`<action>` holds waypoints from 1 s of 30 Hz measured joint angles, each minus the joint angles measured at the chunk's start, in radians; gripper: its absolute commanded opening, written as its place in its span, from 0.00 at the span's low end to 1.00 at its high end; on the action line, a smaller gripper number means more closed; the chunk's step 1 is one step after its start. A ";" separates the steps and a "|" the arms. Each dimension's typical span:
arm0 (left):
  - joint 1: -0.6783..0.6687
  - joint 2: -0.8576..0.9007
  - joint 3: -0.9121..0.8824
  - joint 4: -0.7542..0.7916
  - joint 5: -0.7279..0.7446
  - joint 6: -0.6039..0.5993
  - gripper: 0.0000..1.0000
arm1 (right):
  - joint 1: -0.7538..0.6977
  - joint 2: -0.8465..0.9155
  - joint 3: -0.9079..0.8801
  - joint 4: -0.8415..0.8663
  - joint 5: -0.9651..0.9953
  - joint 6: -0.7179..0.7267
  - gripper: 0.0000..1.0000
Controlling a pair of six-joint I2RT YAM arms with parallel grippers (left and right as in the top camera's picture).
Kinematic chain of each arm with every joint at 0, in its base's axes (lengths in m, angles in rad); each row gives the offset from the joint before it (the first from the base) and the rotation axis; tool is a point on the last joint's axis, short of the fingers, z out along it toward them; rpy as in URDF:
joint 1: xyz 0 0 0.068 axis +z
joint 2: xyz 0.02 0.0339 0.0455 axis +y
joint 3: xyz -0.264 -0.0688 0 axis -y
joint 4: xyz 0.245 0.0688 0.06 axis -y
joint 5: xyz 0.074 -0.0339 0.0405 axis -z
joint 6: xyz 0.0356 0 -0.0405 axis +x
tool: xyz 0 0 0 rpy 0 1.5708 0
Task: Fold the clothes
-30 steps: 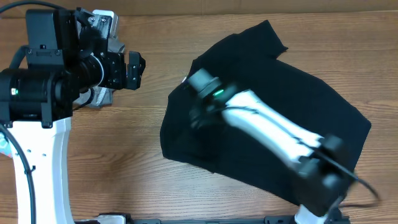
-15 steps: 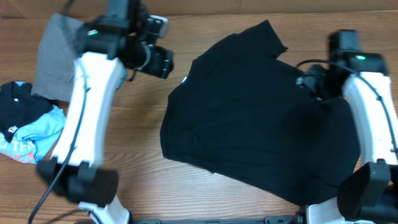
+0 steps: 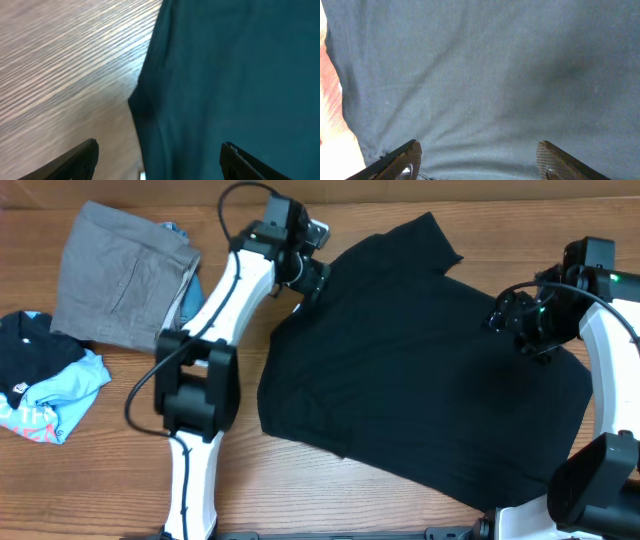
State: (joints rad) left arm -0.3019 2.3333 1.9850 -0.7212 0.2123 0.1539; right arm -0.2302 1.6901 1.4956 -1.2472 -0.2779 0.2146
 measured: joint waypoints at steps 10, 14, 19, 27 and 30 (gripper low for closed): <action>-0.005 0.114 0.000 0.119 -0.008 0.003 0.55 | 0.000 0.000 0.000 0.000 -0.007 -0.021 0.79; -0.004 0.135 0.013 0.116 -0.034 0.007 0.04 | 0.000 0.000 0.000 0.001 0.009 -0.018 0.80; -0.004 0.136 0.035 0.059 -0.228 -0.112 0.04 | 0.001 0.004 0.000 0.005 0.137 0.069 0.82; 0.176 0.136 0.078 -0.135 -0.445 -0.341 0.10 | 0.001 0.051 -0.066 0.112 0.279 0.159 0.82; 0.274 0.137 0.091 -0.146 -0.359 -0.367 0.27 | 0.001 0.081 -0.138 0.177 0.280 0.167 0.81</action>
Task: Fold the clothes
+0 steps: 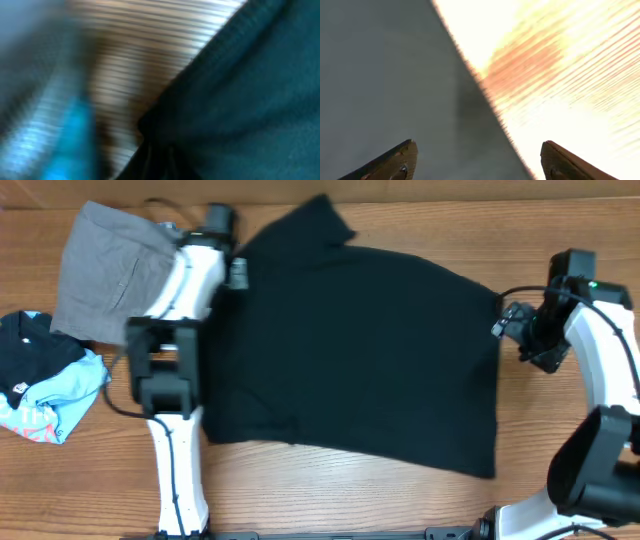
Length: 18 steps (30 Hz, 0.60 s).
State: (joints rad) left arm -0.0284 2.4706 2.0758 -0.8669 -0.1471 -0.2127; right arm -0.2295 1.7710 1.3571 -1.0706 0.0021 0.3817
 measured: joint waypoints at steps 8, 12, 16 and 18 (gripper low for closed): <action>0.060 0.019 0.099 -0.097 0.248 0.060 0.37 | 0.000 0.039 -0.183 -0.055 -0.044 -0.001 0.74; 0.037 0.013 0.213 -0.170 0.290 0.116 0.38 | 0.000 0.039 -0.229 -0.034 -0.052 -0.005 0.64; 0.021 -0.039 0.305 -0.246 0.306 0.147 0.40 | 0.000 0.039 -0.254 0.086 -0.091 -0.021 0.55; 0.014 -0.090 0.340 -0.289 0.311 0.160 0.41 | 0.000 0.039 -0.262 0.181 -0.119 -0.027 0.49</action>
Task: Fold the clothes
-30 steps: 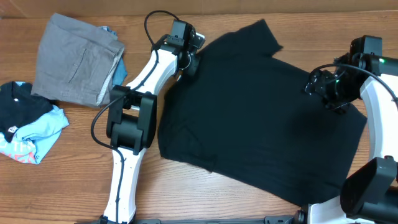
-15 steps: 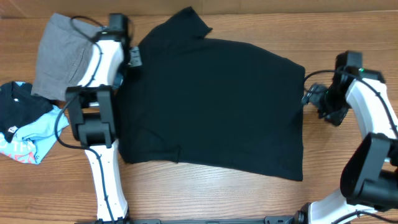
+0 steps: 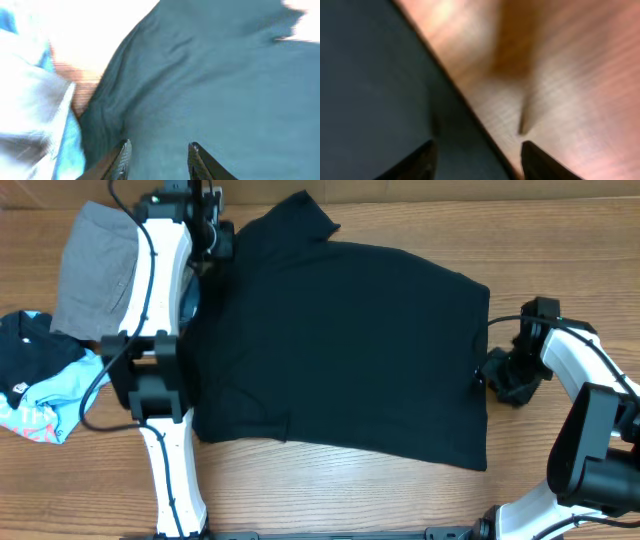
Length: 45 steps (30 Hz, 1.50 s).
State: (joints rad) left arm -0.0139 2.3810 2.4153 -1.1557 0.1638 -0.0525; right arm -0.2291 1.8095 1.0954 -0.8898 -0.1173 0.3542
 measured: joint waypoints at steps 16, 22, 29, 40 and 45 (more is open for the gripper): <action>-0.006 -0.524 0.060 -0.254 0.009 0.012 0.66 | 0.000 -0.026 -0.212 0.636 -0.031 0.090 0.04; -0.006 -0.567 0.061 -0.396 0.004 0.011 0.59 | -0.038 -0.004 -0.221 0.746 -0.001 0.127 0.42; -0.006 -0.567 0.061 -0.528 -0.061 0.044 0.58 | -0.100 -0.071 -0.185 0.539 -0.047 0.124 0.70; -0.006 -0.721 0.041 -0.531 -0.108 0.030 0.74 | -0.115 -0.446 -0.181 -0.049 -0.166 0.118 0.65; -0.006 -0.874 -0.102 -0.534 -0.148 -0.023 0.73 | -0.115 -0.449 -0.217 -0.158 -0.110 0.157 0.55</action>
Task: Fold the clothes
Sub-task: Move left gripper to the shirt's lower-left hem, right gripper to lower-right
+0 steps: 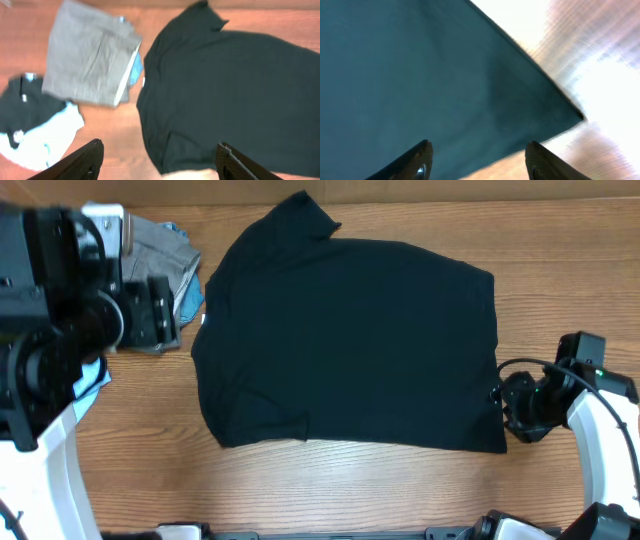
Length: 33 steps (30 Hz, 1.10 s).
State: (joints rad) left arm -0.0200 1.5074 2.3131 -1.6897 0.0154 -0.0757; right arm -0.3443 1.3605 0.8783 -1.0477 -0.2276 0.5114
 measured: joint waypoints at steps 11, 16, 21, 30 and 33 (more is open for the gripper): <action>0.000 0.062 -0.606 0.111 0.041 -0.080 0.83 | 0.000 0.072 -0.231 0.226 0.074 0.131 0.55; 0.000 0.063 -0.809 0.248 0.082 -0.080 0.87 | -0.002 0.069 -0.248 0.290 0.053 0.161 0.14; 0.000 0.064 -0.970 0.372 0.091 -0.079 0.87 | -0.002 0.077 -0.248 0.282 0.047 0.144 0.04; 0.000 0.064 -1.135 0.510 0.098 -0.080 0.88 | -0.001 0.105 -0.201 0.110 0.043 0.055 0.32; 0.000 0.064 -1.136 0.512 0.100 -0.080 0.88 | -0.001 0.105 -0.205 0.118 0.045 0.045 0.35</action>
State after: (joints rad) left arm -0.0200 1.5711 1.1774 -1.1774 0.1150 -0.1555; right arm -0.3450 1.4654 0.6735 -0.9298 -0.1829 0.5568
